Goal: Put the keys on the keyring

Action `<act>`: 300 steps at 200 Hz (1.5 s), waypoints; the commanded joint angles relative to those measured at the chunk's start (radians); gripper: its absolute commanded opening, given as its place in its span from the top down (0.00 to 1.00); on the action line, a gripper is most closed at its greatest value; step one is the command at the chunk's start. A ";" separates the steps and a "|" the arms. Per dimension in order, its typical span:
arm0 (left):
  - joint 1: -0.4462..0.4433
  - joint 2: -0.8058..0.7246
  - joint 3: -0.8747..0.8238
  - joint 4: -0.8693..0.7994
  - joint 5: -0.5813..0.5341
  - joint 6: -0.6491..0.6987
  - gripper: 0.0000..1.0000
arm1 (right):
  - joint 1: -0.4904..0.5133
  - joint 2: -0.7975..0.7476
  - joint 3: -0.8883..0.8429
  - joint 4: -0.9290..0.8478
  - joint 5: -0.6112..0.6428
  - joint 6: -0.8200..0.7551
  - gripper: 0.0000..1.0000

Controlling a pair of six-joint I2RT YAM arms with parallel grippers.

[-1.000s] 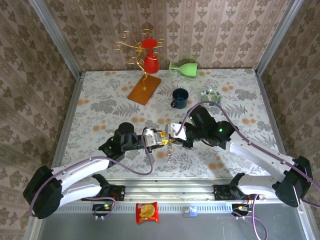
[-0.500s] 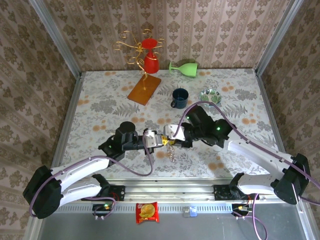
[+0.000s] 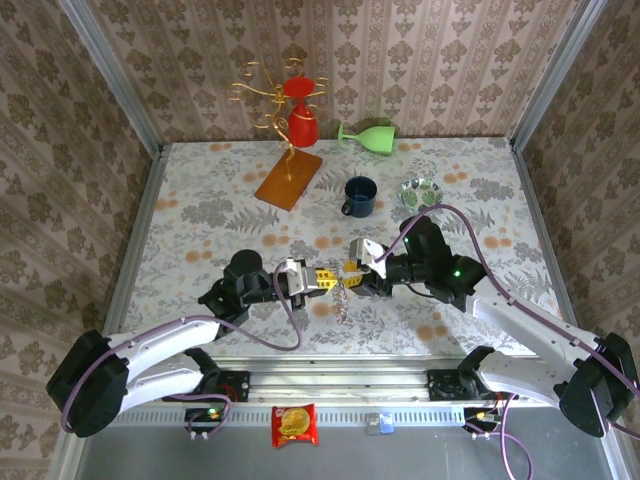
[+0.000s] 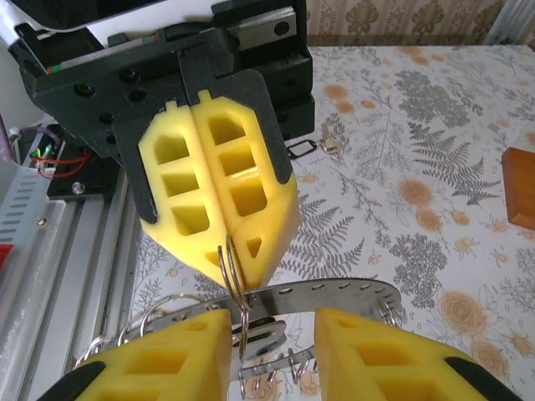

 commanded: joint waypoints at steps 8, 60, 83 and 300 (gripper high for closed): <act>0.006 0.018 -0.007 0.121 0.052 -0.064 1.00 | 0.002 -0.003 -0.014 0.071 -0.041 0.041 0.69; 0.008 0.044 -0.008 0.165 0.068 -0.088 1.00 | 0.002 0.011 -0.015 0.095 -0.080 0.057 0.84; 0.008 0.052 -0.008 0.178 0.069 -0.095 1.00 | 0.002 0.017 -0.010 0.100 -0.102 0.056 0.93; -0.011 0.007 0.117 -0.219 -0.033 0.154 1.00 | 0.132 0.149 0.255 -0.339 0.231 -0.211 0.90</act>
